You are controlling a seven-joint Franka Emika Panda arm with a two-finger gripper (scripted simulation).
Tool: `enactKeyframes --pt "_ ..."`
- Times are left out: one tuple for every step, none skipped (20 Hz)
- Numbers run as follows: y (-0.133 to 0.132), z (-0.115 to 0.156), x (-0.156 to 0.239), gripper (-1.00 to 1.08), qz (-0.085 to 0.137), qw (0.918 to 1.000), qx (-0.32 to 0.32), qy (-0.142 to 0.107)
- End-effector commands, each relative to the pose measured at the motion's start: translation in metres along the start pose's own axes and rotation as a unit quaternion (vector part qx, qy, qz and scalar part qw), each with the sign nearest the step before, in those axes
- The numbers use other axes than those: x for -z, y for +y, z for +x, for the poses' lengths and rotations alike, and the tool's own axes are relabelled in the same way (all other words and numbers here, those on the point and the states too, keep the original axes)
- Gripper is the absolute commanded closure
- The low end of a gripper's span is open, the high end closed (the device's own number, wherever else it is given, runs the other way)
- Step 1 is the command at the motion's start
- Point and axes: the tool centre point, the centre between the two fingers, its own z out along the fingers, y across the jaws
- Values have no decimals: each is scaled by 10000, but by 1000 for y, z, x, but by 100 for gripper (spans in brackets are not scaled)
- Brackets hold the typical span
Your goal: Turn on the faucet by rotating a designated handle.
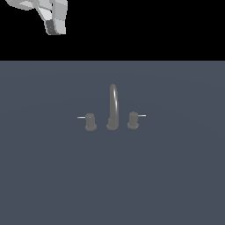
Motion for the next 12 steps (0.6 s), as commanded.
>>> enactKeyframes --pt "-12 4 -15 108 6 9997 -259 -7" --pt "-16 6 -21 108 7 9994 -357 -10" --pt "-21 8 -27 108 8 9990 -455 -12" --pt "-25 10 -32 108 9 9985 -552 -15" --pt "-30 13 -38 108 10 9979 -648 -18" --pt "-34 15 -44 108 11 9972 -743 -21" --pt "-38 17 -49 108 12 9965 -837 -23" --pt "-42 19 -55 108 13 9957 -929 -26" --pt "-46 22 -60 108 14 9948 -1021 -29" --pt "-50 24 -66 108 15 9938 -1111 -31" --pt "-54 27 -71 108 16 9928 -1200 -34" --pt "-57 29 -76 108 17 9917 -1287 -36"
